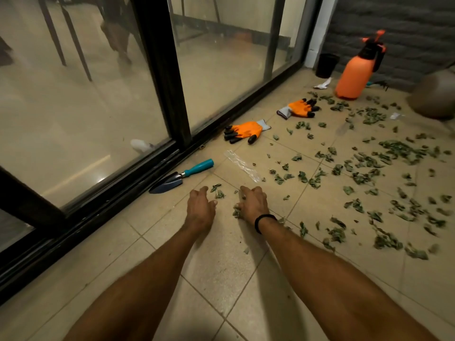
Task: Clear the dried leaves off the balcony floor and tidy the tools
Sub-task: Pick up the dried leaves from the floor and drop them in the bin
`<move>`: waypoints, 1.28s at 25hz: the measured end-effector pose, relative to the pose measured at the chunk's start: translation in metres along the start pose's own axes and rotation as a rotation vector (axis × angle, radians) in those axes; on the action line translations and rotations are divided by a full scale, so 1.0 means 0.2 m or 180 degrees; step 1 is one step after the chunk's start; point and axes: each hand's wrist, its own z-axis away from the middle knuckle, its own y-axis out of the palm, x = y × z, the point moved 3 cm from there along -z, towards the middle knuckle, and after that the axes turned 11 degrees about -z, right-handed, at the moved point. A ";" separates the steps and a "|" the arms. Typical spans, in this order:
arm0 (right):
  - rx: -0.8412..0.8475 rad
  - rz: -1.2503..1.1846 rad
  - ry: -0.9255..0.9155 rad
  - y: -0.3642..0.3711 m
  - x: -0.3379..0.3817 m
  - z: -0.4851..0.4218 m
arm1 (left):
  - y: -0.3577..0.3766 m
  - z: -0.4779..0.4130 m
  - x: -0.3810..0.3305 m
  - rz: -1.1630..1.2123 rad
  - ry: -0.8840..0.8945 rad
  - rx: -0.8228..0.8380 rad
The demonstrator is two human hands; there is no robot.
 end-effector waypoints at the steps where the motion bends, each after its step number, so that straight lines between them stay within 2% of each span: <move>1: -0.0072 0.0030 -0.0019 0.03 -0.01 -0.04 | 0.03 -0.03 -0.02 -0.0096 0.0081 0.0073; 5: -0.0438 0.0391 -0.0507 0.10 -0.02 -0.18 | 0.10 -0.20 -0.07 -0.0497 0.0431 0.0313; 8: -0.0318 0.0229 -0.0779 0.12 0.00 -0.24 | 0.15 -0.25 -0.09 -0.0540 0.0857 -0.0127; 10: -0.0395 -0.0012 -0.0725 0.10 0.02 -0.24 | 0.18 -0.24 -0.07 -0.0134 0.0737 -0.0404; 12: -0.0461 -0.0571 -0.0397 0.04 0.03 -0.24 | 0.21 -0.23 -0.06 0.0144 0.0468 -0.0567; 14: -0.0483 -0.1725 0.0305 -0.05 -0.02 -0.22 | 0.20 -0.21 -0.06 0.0296 0.0268 -0.0748; 16: -0.0522 -0.2950 0.0939 -0.12 -0.11 -0.19 | 0.17 -0.19 -0.04 0.0936 -0.0079 -0.0780; 17: -0.0526 -0.3112 0.1014 -0.16 -0.15 -0.18 | 0.15 -0.18 -0.03 0.1352 -0.0312 -0.0685; 18: -0.0467 -0.2923 0.0982 -0.18 -0.20 -0.17 | 0.14 -0.17 -0.01 0.1744 -0.0540 -0.0566; 21: -0.0236 -0.1334 0.0438 -0.24 -0.26 -0.11 | 0.10 -0.14 0.01 0.2720 -0.1234 -0.0055; 24: 0.0008 -0.0472 -0.0182 -0.19 -0.26 -0.04 | 0.06 -0.10 0.00 0.3507 -0.1964 0.0326; 26: 0.0034 -0.0106 -0.0433 -0.14 -0.23 -0.01 | 0.04 -0.09 -0.02 0.3132 -0.1833 0.0335; 28: -0.0226 -0.0058 -0.0489 -0.12 -0.21 -0.01 | 0.03 -0.05 -0.05 0.2164 -0.1216 0.0136; 30: -0.0458 -0.0606 -0.0089 -0.12 -0.21 -0.05 | 0.06 0.01 -0.10 0.1224 -0.0465 -0.0163; 32: -0.0428 -0.1456 0.0504 -0.12 -0.21 -0.07 | 0.11 0.05 -0.12 0.0413 0.0082 -0.0181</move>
